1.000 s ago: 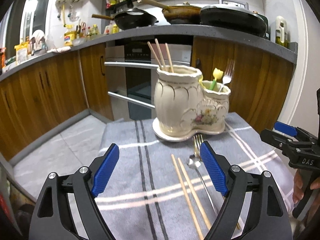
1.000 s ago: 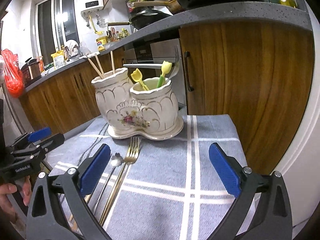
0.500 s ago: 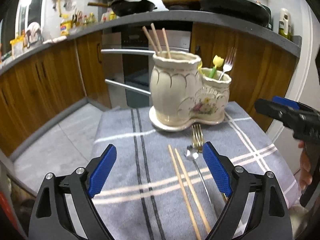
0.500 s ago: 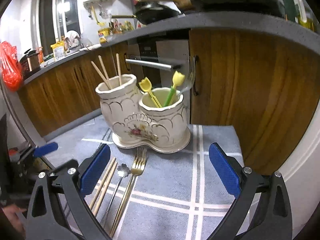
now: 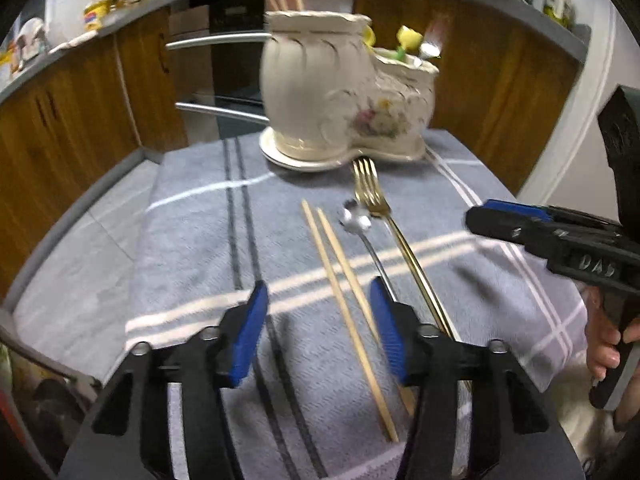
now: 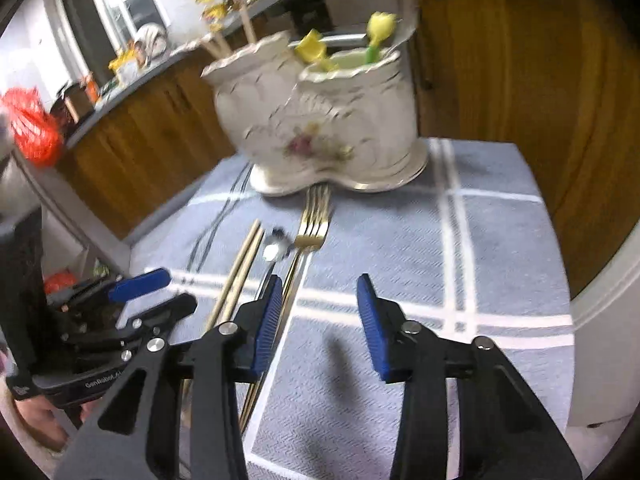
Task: Organize utensils
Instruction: 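Grasp a chopstick with the left tool while the right tool grasps the gold fork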
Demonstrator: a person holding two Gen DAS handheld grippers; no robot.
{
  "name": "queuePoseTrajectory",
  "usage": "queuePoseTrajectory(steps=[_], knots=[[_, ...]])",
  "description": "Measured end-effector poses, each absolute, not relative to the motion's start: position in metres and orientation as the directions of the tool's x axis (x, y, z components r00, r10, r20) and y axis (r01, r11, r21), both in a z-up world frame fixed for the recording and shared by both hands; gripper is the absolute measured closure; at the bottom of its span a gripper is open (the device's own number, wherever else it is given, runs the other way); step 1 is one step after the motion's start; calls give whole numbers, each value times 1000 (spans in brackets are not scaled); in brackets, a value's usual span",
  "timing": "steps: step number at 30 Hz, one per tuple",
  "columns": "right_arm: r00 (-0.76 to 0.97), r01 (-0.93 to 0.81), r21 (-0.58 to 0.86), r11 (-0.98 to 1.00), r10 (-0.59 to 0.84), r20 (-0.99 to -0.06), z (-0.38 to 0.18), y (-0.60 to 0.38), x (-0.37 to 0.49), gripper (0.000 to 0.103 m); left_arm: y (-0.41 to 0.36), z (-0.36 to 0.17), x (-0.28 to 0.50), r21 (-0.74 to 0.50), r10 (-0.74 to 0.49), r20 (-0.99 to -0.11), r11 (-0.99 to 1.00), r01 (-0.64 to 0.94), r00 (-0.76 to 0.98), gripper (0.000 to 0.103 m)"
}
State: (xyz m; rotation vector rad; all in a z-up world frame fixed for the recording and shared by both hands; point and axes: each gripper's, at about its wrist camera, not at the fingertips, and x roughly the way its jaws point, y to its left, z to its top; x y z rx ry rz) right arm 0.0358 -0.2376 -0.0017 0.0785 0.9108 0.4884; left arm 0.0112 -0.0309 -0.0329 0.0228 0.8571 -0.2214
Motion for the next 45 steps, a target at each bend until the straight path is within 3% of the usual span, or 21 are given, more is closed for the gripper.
queuePoseTrajectory(steps=[3, 16, 20, 21, 22, 30, 45], knots=[[478, -392, 279, 877, 453, -753, -10, -229, 34, 75, -36, -41, 11, -71, -201, -775, 970, 233, 600, 69], [428, -450, 243, 860, 446, -786, -27, -202, 35, 76, -40, -53, 9, -52, -197, -801, 964, 261, 565, 78], [433, -473, 200, 858, 424, -795, -30, -193, 33, 79, -45, -55, 7, -14, -179, -798, 960, 280, 576, 95], [441, -480, 176, 860, 409, -799, -30, -191, 33, 88, -44, -55, 7, -10, -177, -797, 960, 281, 577, 95], [447, -481, 163, 862, 401, -800, -30, -190, 33, 89, -43, -55, 8, -20, -184, -797, 960, 279, 575, 95], [440, -459, 154, 875, 375, -816, -26, -209, 32, 96, -38, -55, 8, -30, -182, -801, 964, 266, 570, 97], [422, -505, 68, 861, 314, -850, -24, -226, 18, 94, -37, -54, 7, 27, -113, -810, 973, 229, 576, 97]])
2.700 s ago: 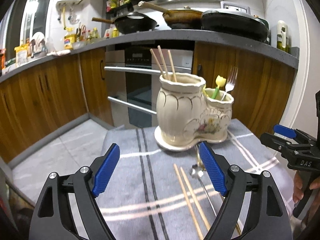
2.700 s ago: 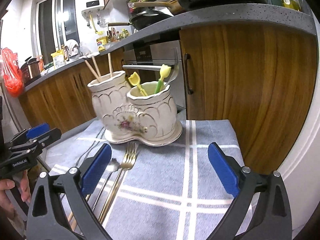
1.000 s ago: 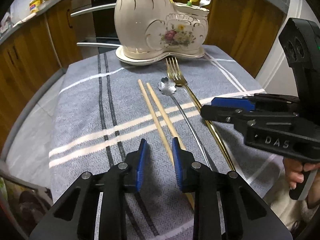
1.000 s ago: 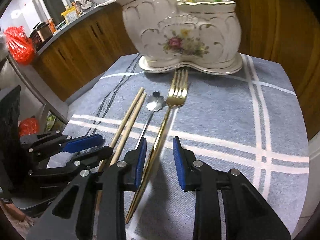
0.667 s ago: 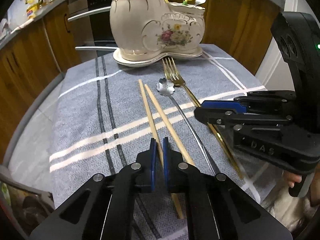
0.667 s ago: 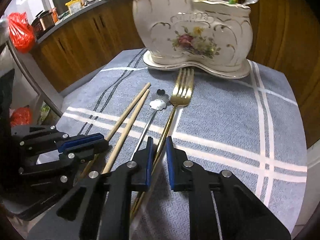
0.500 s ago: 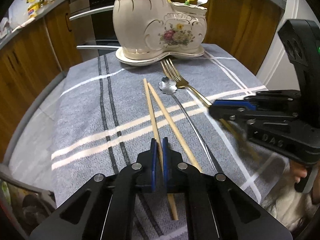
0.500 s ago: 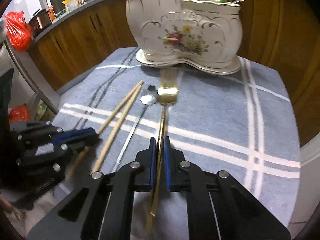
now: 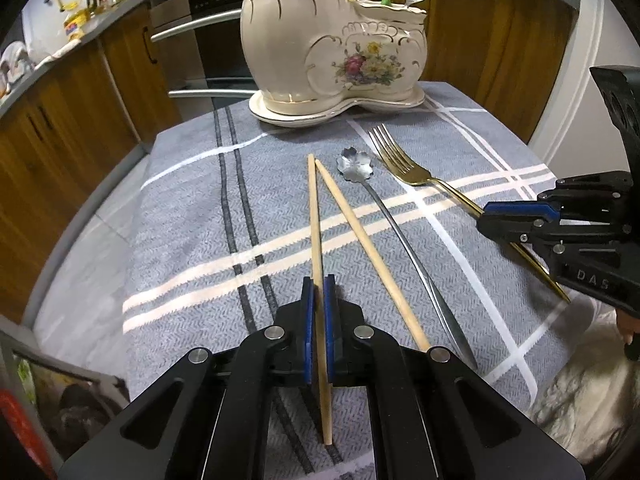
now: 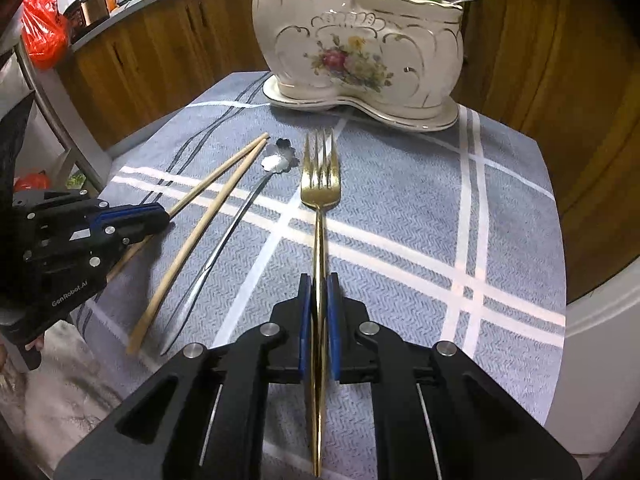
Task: Organize utensils
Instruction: 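Grasp a chopstick with the left tool while the right tool grasps the gold fork, then lift the chopstick toward the tall cup with the left tool while the right tool lifts the gold fork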
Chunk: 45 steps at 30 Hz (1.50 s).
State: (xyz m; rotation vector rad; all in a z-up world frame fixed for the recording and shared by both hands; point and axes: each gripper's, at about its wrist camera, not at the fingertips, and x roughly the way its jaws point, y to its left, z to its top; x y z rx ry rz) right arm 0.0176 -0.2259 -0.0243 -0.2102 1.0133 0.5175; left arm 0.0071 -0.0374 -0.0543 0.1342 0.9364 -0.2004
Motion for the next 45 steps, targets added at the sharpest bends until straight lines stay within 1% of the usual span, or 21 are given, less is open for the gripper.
queuePoseTrajectory(steps=[2, 4, 10, 11, 12, 13, 17, 22, 28, 33, 35, 39, 45], knots=[[426, -502, 64, 862, 311, -849, -24, -224, 19, 93, -37, -54, 9, 23, -115, -809, 974, 227, 577, 97], [429, -503, 67, 862, 316, -846, -24, -220, 22, 87, -37, -55, 10, 15, -119, -808, 975, 223, 577, 97], [447, -506, 47, 861, 309, -840, -25, -213, 26, 87, -39, -56, 13, 20, -115, -805, 975, 222, 581, 95], [449, -506, 48, 862, 309, -838, -25, -213, 26, 87, -40, -56, 14, 23, -112, -806, 975, 220, 581, 95], [453, -506, 43, 861, 309, -836, -26, -212, 26, 91, -41, -56, 15, 25, -110, -806, 975, 220, 582, 95], [456, -507, 40, 861, 307, -835, -26, -212, 25, 97, -41, -56, 16, 27, -109, -807, 975, 221, 581, 95], [450, -498, 73, 864, 329, -830, -27, -216, 27, 97, -43, -56, 15, 46, -97, -804, 973, 225, 586, 98], [470, -493, 96, 865, 358, -807, -17, -226, 19, 97, -35, -52, 11, -3, -139, -795, 974, 226, 591, 98], [545, -488, 143, 861, 429, -721, 10, -243, 10, 97, -24, -28, -3, -49, -191, -717, 973, 224, 670, 98], [628, -495, 133, 859, 459, -629, 33, -247, 2, 97, -24, -11, -11, -73, -236, -645, 966, 249, 727, 98], [647, -498, 134, 857, 470, -600, 39, -245, 1, 97, -28, -5, -14, -65, -243, -619, 964, 259, 747, 98], [698, -489, 109, 865, 463, -546, 47, -244, -1, 97, -32, 7, -17, -76, -277, -578, 955, 287, 768, 98], [754, -471, 102, 876, 460, -469, 62, -248, 1, 97, -26, 21, -20, -100, -304, -485, 951, 294, 820, 98]])
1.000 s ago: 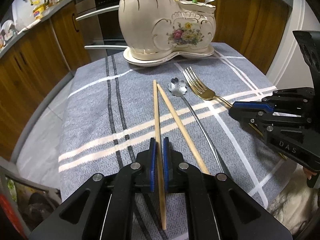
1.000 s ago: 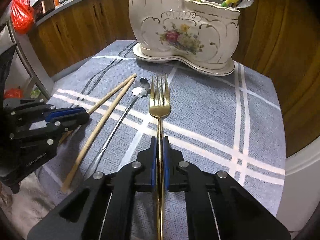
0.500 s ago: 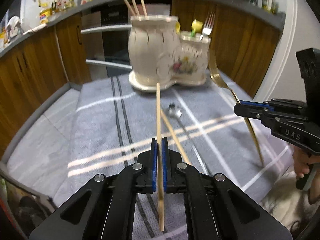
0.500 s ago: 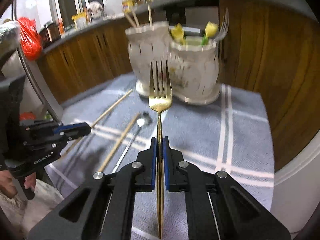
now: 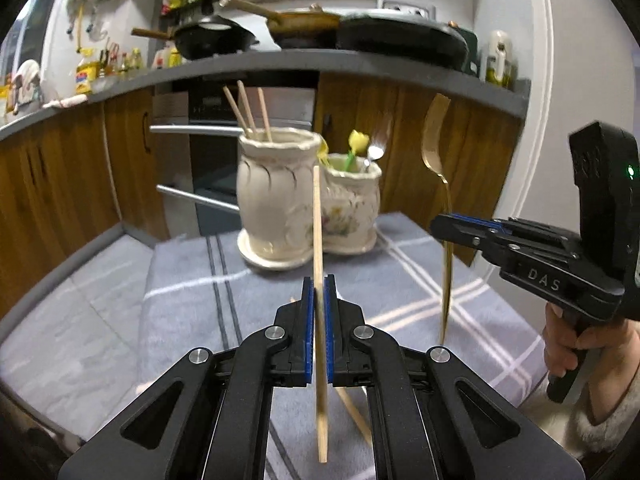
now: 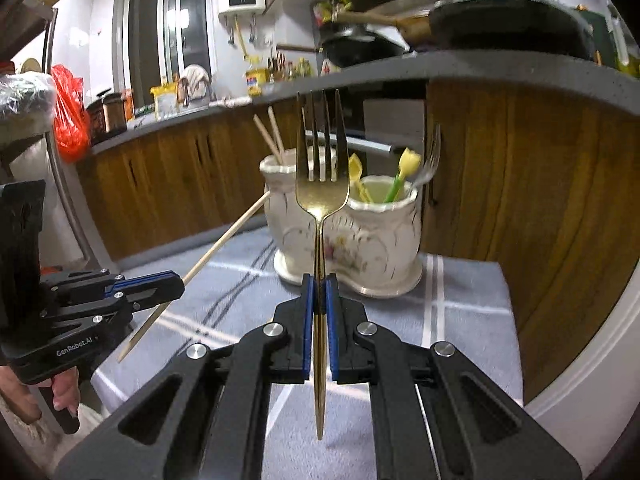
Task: Organize utensils
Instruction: 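Lift the chopstick toward the tall cup with the left tool while the right tool lifts the gold fork, then drop the chopstick in the tall cup with left tool while right drops gold fork in small cup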
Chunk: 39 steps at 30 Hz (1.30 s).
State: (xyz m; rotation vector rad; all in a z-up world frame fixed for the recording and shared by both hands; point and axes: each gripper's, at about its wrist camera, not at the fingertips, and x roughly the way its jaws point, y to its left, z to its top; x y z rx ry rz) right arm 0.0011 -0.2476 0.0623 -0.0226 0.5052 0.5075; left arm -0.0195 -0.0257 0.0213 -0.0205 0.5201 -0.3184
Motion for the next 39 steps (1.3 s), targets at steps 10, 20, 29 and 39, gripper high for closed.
queuePoseTrajectory(steps=[10, 20, 29, 39], knots=[[838, -441, 96, 892, 447, -313, 116, -250, 35, 97, -15, 79, 0, -152, -322, -268, 945, 290, 908, 98], [869, -420, 171, 891, 449, -207, 124, -251, 99, 97, -32, 105, 71, -156, -327, -164, 940, 303, 931, 98], [906, -364, 278, 889, 407, -115, 114, -270, 137, 97, -16, 97, 130, -275, -341, -136, 915, 295, 930, 98], [917, -371, 311, 875, 399, -30, 109, -278, 140, 97, -17, 88, 151, -259, -317, -98, 923, 284, 943, 98]])
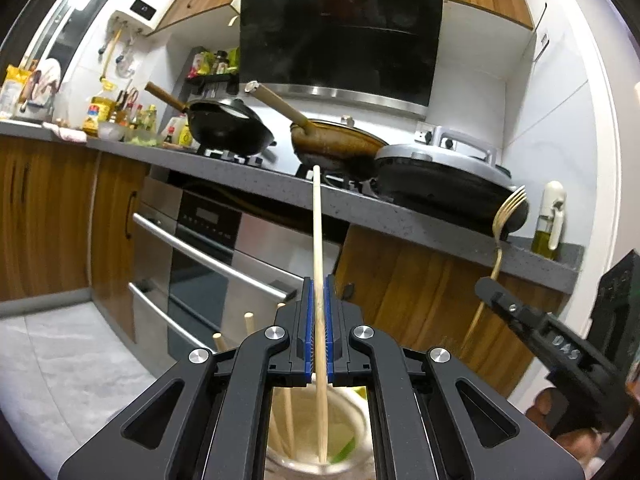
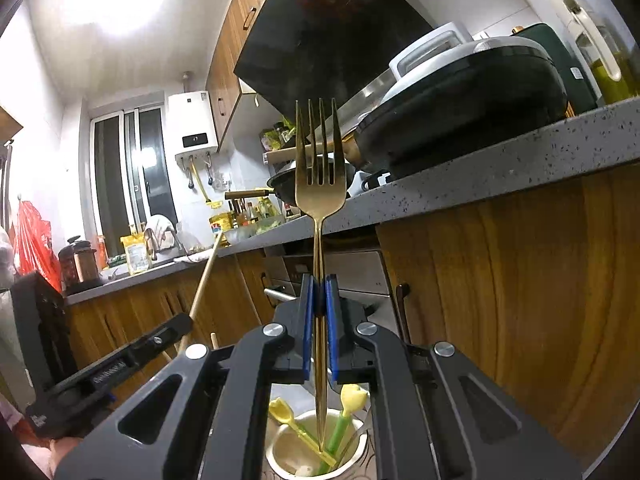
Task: Organize utensils
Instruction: 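Drop the chopstick in the tall cup with left tool while right drops gold fork in small cup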
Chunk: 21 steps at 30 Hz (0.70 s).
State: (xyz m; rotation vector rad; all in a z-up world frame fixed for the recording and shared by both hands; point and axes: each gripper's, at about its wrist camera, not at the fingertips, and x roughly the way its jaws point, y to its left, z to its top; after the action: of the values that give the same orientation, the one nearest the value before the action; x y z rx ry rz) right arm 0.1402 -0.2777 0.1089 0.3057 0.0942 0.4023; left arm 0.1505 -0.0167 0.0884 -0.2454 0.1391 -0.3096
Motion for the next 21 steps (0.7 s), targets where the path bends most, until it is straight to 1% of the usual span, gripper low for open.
queuePoseTrajectory(steps=[3, 6, 9, 14, 18, 21], knots=[[910, -375, 331, 866, 412, -49, 104, -279, 143, 97, -20, 83, 155, -238, -302, -87, 932, 274, 949, 98], [895, -373, 328, 868, 430, -122, 95, -272, 154, 97, -28, 77, 154, -185, -282, -71, 946, 265, 957, 98], [875, -372, 326, 869, 445, -188, 86, -267, 162, 97, -34, 70, 153, -156, -280, -84, 952, 265, 956, 98], [864, -377, 308, 873, 452, -224, 82, -262, 163, 97, -31, 62, 138, -144, -290, -94, 950, 276, 952, 98], [859, -383, 246, 890, 442, -261, 81, -252, 158, 97, -28, 61, 121, -138, -301, -106, 948, 286, 948, 98], [853, -396, 208, 894, 442, -278, 77, -249, 151, 97, -25, 58, 116, -150, -311, -142, 945, 290, 940, 98]])
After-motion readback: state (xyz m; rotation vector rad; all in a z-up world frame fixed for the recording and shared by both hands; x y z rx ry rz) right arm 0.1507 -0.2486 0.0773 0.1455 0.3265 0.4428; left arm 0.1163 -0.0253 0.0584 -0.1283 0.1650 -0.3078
